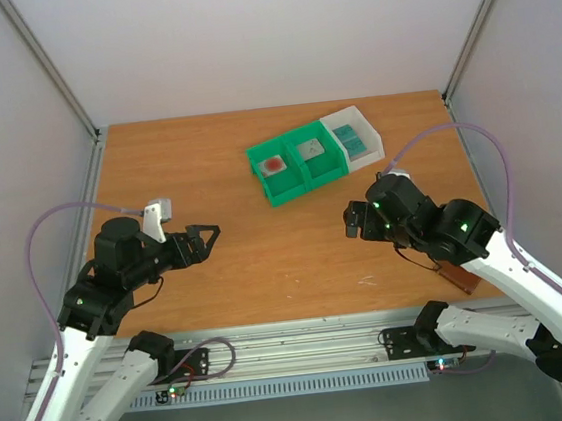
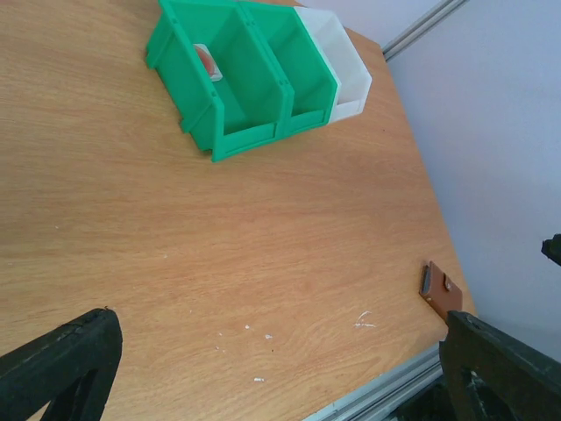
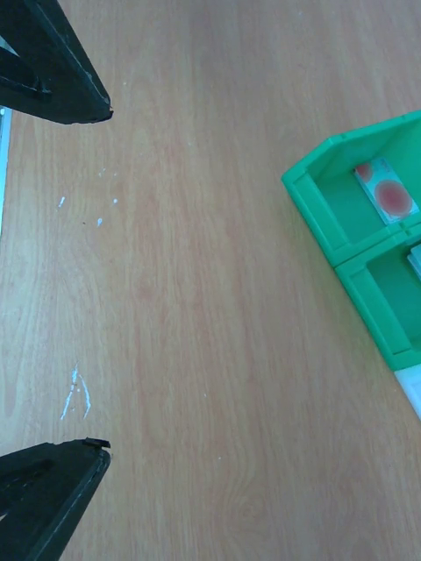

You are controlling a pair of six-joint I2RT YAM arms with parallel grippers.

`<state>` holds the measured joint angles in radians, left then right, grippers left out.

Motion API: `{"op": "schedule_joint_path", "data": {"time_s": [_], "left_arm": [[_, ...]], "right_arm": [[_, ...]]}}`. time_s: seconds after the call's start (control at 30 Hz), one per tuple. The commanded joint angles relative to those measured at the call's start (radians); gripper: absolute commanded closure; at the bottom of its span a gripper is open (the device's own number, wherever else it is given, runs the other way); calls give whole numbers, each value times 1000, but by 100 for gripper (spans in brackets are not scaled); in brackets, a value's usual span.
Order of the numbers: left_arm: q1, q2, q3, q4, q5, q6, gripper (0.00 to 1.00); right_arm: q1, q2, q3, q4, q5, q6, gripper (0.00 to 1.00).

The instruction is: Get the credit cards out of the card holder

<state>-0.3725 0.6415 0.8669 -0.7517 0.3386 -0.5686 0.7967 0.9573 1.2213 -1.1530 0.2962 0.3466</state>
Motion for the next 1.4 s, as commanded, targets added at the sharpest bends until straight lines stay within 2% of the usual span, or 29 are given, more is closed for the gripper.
{"op": "schedule_joint_path", "data": {"time_s": [0.0, 0.27, 0.4, 0.5, 0.6, 0.67, 0.77, 0.9, 1.07, 1.27, 1.37], "left_arm": [[-3, -4, -15, 40, -33, -9, 1], [-3, 15, -47, 72, -22, 2, 1], [-3, 40, -38, 31, -66, 40, 1], [-3, 68, -14, -18, -98, 83, 1], [-3, 73, -11, -31, -113, 97, 1], [-4, 68, -15, -42, -134, 100, 1], [-4, 58, -25, -53, -154, 112, 1], [-4, 36, -51, -36, -158, 110, 1], [-3, 10, -60, -21, -166, 114, 1], [-3, -10, -61, -24, -203, 128, 1], [-3, -24, -67, -18, -201, 132, 0]], "right_arm": [[-4, 4, 20, -3, 35, -6, 2], [-4, 90, 52, -102, 220, 103, 2], [-8, 155, 54, -129, 296, 135, 2], [-32, 201, 29, -97, 349, 115, 7], [-97, 247, 18, -91, 342, 113, 20], [-149, 282, 11, -94, 323, 111, 23], [-217, 324, -7, -96, 305, 103, 33], [-334, 387, -36, -102, 246, 97, 40], [-480, 452, -91, -95, 166, 107, 42], [-690, 478, -199, 36, -7, 106, 44], [-757, 492, -217, 59, -33, 113, 44]]}}
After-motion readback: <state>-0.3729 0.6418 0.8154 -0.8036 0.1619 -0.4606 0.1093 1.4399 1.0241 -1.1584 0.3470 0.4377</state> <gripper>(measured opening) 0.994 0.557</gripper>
